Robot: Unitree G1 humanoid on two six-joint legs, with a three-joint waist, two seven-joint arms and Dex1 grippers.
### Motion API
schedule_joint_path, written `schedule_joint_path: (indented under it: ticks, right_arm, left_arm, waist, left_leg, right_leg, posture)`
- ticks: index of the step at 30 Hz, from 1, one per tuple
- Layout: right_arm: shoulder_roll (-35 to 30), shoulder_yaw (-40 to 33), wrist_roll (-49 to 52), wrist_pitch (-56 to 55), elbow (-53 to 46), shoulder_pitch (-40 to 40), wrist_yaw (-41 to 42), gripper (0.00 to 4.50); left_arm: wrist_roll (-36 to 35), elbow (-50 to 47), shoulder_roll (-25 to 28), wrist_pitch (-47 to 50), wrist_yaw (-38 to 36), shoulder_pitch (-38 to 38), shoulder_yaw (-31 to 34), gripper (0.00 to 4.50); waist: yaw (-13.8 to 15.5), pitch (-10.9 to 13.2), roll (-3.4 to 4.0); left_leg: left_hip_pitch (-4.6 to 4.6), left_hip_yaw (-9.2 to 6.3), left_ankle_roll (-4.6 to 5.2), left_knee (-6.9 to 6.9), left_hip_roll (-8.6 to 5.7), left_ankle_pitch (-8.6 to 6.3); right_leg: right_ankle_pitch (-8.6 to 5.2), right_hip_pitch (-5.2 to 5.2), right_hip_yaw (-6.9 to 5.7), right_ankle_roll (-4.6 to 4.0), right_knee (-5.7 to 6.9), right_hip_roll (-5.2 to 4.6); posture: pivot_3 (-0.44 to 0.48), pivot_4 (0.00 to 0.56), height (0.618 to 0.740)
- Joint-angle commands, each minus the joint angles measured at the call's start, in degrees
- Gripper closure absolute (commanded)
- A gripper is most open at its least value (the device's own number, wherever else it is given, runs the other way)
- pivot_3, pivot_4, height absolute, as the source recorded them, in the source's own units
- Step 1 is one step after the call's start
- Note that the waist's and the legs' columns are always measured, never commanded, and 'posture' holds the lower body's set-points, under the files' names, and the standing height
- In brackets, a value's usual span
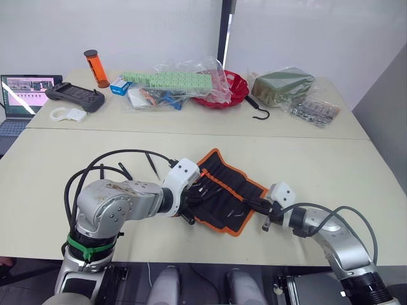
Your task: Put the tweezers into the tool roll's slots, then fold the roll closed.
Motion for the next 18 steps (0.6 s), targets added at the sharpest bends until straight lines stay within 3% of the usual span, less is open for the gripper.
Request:
schedule_joint_path:
  ticks: [1, 8, 18]
  right_arm:
    - [-0.6, 0.7, -1.2, 2.1, 0.9, 0.9, -0.1, 4.50]
    - [-0.5, 0.9, -1.2, 2.3, 0.8, 0.7, -0.2, 4.50]
    - [0.3, 2.4, -1.6, 3.0, 0.6, -0.2, -0.3, 4.50]
  left_arm:
    - [-1.0, -0.5, -1.0, 0.2, 1.8, -0.5, -0.2, 4.48]
    - [-1.9, 0.5, -2.3, 0.2, 4.6, -0.8, -0.6, 4.48]
    - [6.2, 5.8, -9.2, -1.1, 6.6, -5.3, -4.3, 4.48]
  waist:
    - [0.0, 0.0, 0.00]
    - [0.0, 0.0, 0.00]
    - [0.0, 0.0, 0.00]
  left_leg:
    - [0.00, 0.00, 0.00, 0.00, 0.00, 0.00]
    - [0.00, 0.00, 0.00, 0.00, 0.00, 0.00]
    - [0.00, 0.00, 0.00, 0.03, -0.02, 0.00]
  right_leg:
    - [0.00, 0.00, 0.00, 0.00, 0.00, 0.00]
    - [0.00, 0.00, 0.00, 0.00, 0.00, 0.00]
    - [0.01, 0.02, 0.00, 0.02, 0.00, 0.01]
  posture:
    - [0.000, 0.150, 0.740]
    - [0.000, 0.150, 0.740]
    - [0.000, 0.150, 0.740]
